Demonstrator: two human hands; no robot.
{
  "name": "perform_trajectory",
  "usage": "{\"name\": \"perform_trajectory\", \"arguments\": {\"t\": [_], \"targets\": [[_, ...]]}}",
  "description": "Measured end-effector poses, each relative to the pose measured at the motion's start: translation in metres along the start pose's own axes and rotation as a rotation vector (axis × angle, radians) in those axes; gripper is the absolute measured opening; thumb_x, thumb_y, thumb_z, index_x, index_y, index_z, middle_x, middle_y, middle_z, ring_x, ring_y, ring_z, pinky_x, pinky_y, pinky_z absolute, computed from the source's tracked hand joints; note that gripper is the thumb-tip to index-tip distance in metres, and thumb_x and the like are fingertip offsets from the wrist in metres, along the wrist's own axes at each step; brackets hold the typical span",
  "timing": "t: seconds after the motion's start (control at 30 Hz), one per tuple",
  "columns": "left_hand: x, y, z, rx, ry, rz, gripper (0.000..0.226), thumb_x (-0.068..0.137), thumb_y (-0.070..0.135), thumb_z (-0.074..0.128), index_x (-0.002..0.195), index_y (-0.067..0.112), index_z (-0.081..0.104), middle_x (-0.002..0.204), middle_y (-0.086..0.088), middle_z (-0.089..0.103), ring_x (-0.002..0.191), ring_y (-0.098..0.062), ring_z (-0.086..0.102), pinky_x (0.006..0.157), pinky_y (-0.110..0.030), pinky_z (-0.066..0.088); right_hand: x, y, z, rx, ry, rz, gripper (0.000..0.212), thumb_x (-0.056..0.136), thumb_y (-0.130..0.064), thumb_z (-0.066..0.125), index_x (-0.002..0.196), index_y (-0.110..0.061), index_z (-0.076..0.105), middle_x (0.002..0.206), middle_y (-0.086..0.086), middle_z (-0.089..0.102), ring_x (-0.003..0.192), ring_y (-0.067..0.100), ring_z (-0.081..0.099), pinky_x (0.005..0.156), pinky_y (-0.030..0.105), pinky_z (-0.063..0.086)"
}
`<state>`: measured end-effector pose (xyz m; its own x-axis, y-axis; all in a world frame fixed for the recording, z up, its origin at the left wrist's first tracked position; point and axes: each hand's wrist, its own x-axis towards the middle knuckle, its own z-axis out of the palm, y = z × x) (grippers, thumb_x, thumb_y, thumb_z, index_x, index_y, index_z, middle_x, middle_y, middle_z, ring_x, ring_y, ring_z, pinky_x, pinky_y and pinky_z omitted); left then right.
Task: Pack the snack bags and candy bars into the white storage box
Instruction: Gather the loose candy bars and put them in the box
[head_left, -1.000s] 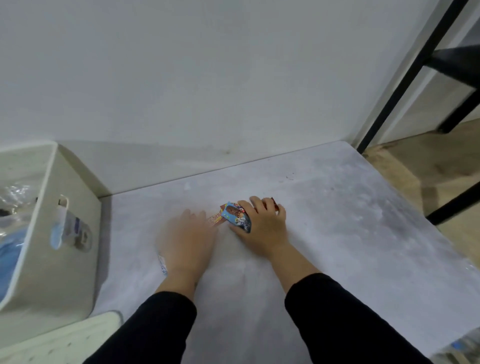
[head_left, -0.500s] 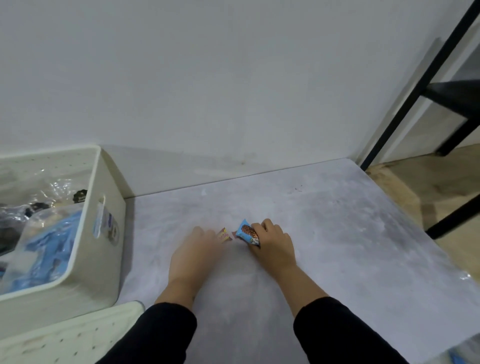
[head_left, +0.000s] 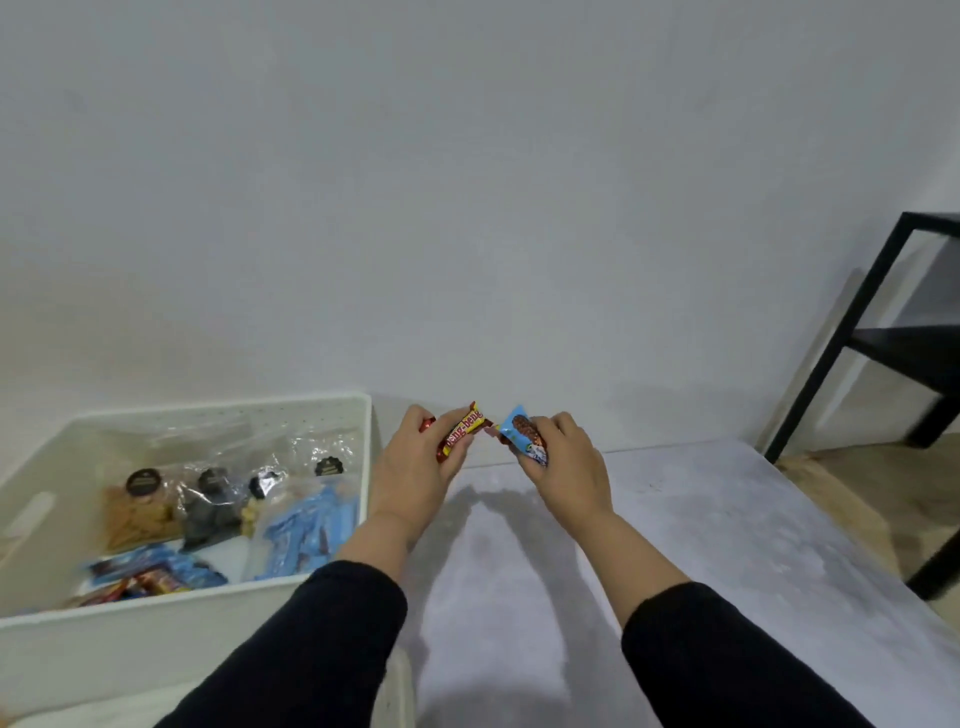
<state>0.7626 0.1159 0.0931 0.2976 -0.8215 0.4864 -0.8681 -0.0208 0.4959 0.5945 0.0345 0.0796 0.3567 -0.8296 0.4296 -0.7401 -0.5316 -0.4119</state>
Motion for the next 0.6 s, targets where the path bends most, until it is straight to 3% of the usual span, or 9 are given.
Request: {"name": "perform_trajectory", "arguments": {"t": [0.23, 0.43, 0.53, 0.6], "targets": [[0.004, -0.069, -0.125, 0.089, 0.213, -0.099, 0.035, 0.091, 0.045, 0.052, 0.125, 0.038, 0.057, 0.092, 0.009, 0.040, 0.070, -0.012, 0.051, 0.057, -0.024, 0.037, 0.029, -0.147, 0.005, 0.207, 0.074, -0.205, 0.038, 0.083, -0.018, 0.058, 0.119, -0.028, 0.059, 0.098, -0.005, 0.067, 0.087, 0.022, 0.054, 0.073, 0.038, 0.047], [-0.025, -0.154, -0.197, 0.190, 0.191, -0.241, 0.037, 0.093, 0.048, 0.047, 0.127, 0.036, 0.054, 0.095, 0.009, 0.042, 0.069, -0.010, 0.051, 0.053, -0.021, 0.038, 0.021, -0.245, 0.052, 0.279, 0.010, -0.317, 0.036, 0.081, -0.016, 0.059, 0.115, -0.026, 0.063, 0.093, -0.002, 0.065, 0.087, 0.022, 0.053, 0.073, 0.037, 0.043], [-0.042, -0.197, -0.216, 0.134, 0.114, -0.311, 0.040, 0.092, 0.051, 0.045, 0.129, 0.036, 0.052, 0.099, 0.010, 0.044, 0.075, -0.009, 0.060, 0.068, -0.029, 0.054, 0.009, -0.278, 0.085, 0.337, -0.117, -0.302, 0.036, 0.082, -0.019, 0.062, 0.117, -0.024, 0.062, 0.099, -0.003, 0.066, 0.091, 0.019, 0.053, 0.076, 0.034, 0.044], [-0.052, -0.220, -0.221, 0.087, 0.067, -0.352, 0.042, 0.092, 0.052, 0.045, 0.129, 0.036, 0.052, 0.104, 0.008, 0.046, 0.085, -0.012, 0.062, 0.082, -0.036, 0.055, -0.001, -0.295, 0.108, 0.358, -0.211, -0.271, 0.035, 0.082, -0.023, 0.064, 0.117, -0.025, 0.062, 0.101, -0.003, 0.066, 0.094, 0.018, 0.055, 0.076, 0.032, 0.044]]}}
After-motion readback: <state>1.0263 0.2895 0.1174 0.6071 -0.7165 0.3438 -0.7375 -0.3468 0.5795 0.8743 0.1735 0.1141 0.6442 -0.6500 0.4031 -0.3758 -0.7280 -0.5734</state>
